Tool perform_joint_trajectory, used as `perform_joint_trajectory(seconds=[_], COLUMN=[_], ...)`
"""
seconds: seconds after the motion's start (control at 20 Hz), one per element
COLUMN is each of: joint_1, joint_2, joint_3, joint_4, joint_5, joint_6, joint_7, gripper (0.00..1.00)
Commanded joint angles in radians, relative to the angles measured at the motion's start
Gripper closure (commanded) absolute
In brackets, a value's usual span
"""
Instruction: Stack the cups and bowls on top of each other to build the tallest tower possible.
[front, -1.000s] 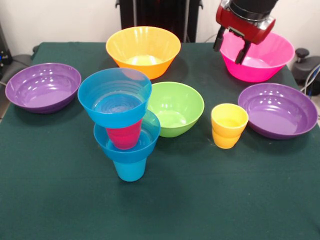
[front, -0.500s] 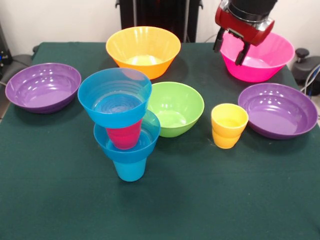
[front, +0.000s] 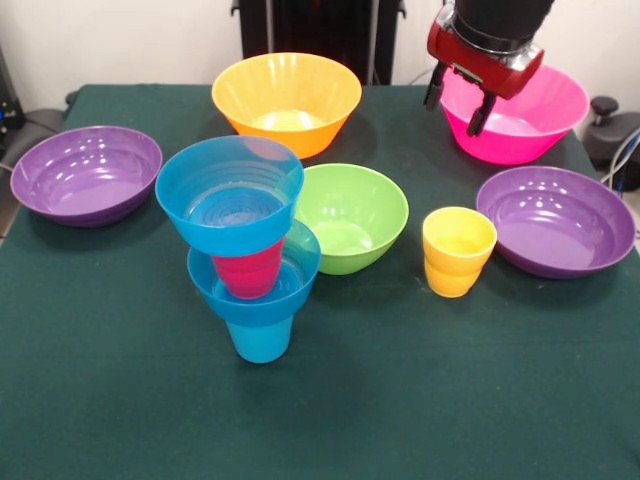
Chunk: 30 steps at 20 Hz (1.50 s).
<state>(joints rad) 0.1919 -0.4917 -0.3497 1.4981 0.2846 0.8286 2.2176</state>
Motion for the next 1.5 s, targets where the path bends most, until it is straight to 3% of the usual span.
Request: perform_joint_trajectory(seconds=[0.05,0.8,1.05,1.5], joint_1=[0.003,-0.049,-0.067,-0.045], joint_2=[0.058,0.098,0.089,0.082], joint_3=[0.066,0.143,0.188,0.217], joint_4=[0.025,0.114,0.129,0.154], joint_5=[0.005,-0.029,-0.068,-0.076], joint_6=[-0.099,-0.361,-0.350,-0.359], joint_7=[0.181,0.076,-0.010,0.013], gripper=[0.00,0.00,0.00,0.00])
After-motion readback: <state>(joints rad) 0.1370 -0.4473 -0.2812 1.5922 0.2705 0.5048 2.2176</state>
